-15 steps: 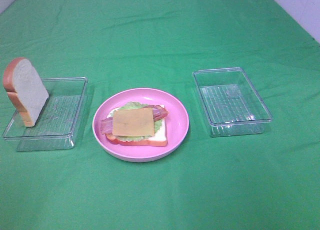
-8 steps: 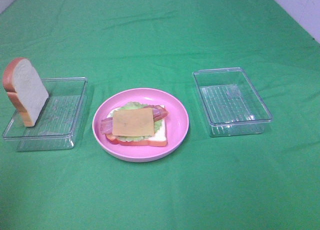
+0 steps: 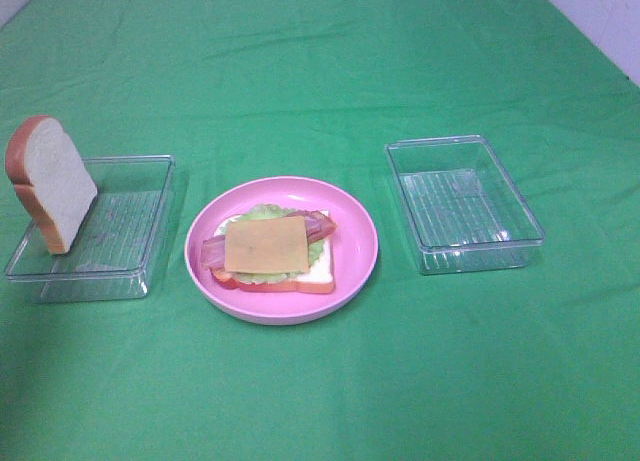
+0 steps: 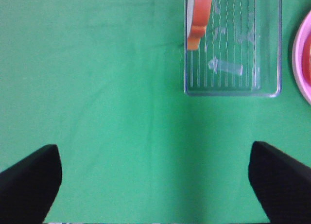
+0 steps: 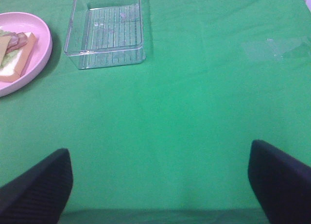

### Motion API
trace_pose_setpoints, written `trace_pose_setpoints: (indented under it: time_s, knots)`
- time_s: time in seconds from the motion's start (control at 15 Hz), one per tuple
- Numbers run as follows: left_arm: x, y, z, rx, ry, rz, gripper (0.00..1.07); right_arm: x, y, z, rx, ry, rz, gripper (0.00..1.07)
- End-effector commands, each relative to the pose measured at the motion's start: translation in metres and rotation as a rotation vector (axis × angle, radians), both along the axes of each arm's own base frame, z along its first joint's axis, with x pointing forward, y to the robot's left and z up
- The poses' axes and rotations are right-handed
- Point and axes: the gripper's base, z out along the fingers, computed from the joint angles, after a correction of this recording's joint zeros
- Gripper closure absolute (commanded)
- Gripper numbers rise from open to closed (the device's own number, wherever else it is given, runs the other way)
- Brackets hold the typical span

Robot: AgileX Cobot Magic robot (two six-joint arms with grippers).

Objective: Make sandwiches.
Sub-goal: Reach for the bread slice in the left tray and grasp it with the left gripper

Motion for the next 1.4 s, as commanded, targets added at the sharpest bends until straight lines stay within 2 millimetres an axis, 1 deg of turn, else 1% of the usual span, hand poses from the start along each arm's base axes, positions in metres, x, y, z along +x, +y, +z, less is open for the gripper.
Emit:
trace_pose_setpoints:
  time_s: [0.07, 0.2, 0.27, 0.33, 0.53, 0.67, 0.73, 0.8, 1.0, 1.2, 1.4]
  knots:
    - [0.035, -0.002, -0.005, -0.018, 0.106, -0.032, 0.09, -0.003, -0.001, 0.000, -0.010, -0.046, 0.008, 0.14]
    - [0.066, -0.010, -0.020, -0.002, 0.149, -0.053, 0.09, -0.003, -0.001, 0.000, -0.011, -0.046, 0.007, 0.14]
    - [0.081, -0.015, -0.030, 0.006, 0.177, -0.056, 0.09, -0.003, -0.001, 0.000, -0.011, -0.046, 0.007, 0.14]
    - [0.087, -0.016, -0.034, 0.005, 0.186, -0.058, 0.09, -0.003, -0.001, 0.000, -0.011, -0.046, 0.007, 0.14]
    - [0.118, -0.021, -0.068, -0.021, 0.265, -0.048, 0.09, -0.003, -0.001, 0.000, -0.011, -0.046, 0.007, 0.14]
    - [0.129, -0.022, -0.086, -0.022, 0.305, -0.047, 0.09, -0.003, -0.001, 0.000, -0.011, -0.046, 0.007, 0.14]
    - [0.138, -0.028, -0.104, -0.001, 0.334, -0.068, 0.09, -0.003, -0.001, 0.000, -0.011, -0.046, 0.007, 0.14]
    - [0.139, -0.029, -0.107, -0.001, 0.332, -0.070, 0.09, -0.003, -0.001, 0.000, -0.011, -0.046, 0.007, 0.14]
    - [0.152, -0.030, -0.132, -0.018, 0.338, -0.065, 0.09, -0.003, -0.001, 0.000, -0.011, -0.046, 0.007, 0.14]
    - [0.161, -0.030, -0.149, -0.017, 0.329, -0.067, 0.09, -0.003, -0.001, 0.000, -0.014, -0.046, 0.006, 0.14]
    - [0.169, -0.031, -0.158, -0.022, 0.321, -0.072, 0.09, -0.003, -0.001, 0.000, -0.014, -0.046, 0.006, 0.14]
